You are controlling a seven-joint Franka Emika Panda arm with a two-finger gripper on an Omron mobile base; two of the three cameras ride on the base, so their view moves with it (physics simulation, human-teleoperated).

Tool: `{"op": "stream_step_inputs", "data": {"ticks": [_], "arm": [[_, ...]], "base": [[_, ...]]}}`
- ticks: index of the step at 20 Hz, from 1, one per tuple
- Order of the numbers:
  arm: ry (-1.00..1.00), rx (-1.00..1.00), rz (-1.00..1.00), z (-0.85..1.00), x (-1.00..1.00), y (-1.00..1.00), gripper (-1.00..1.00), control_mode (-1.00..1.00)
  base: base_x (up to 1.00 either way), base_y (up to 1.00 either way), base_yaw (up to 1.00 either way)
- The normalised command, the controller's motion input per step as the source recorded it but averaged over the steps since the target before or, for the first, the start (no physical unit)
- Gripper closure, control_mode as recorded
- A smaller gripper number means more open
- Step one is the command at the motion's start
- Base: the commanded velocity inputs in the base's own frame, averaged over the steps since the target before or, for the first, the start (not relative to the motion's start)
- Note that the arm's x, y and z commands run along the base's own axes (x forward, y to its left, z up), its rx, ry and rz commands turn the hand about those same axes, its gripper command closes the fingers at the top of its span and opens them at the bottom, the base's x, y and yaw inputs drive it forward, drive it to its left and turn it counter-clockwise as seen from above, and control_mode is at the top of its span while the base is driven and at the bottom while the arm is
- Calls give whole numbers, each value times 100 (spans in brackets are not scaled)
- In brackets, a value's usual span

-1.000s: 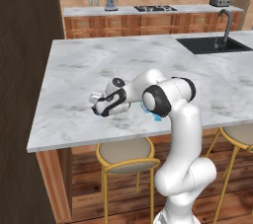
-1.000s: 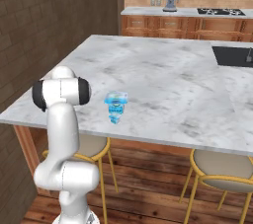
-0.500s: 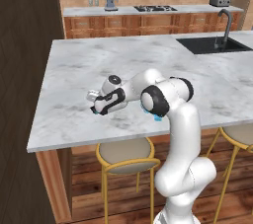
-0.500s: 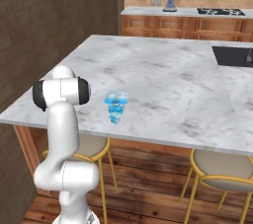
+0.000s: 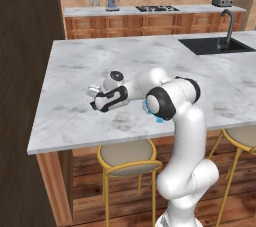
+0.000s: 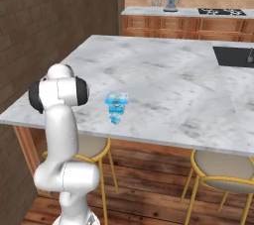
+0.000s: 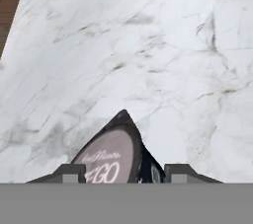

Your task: Stack the yogurt containers by placing the smaller containers on top of the larger containers.

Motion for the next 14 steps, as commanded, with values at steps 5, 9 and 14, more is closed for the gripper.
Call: {"op": "stream_step_inputs", "data": {"ticks": [5, 9, 14], "arm": [[-7, 5, 0, 80, -21, -20, 100, -100], [-4, 4, 0, 74, -27, -24, 100, -100], [-1, 2, 0, 49, -30, -33, 100, -100]], "base": [[0, 0, 0], [0, 0, 0], [0, 0, 0]]}}
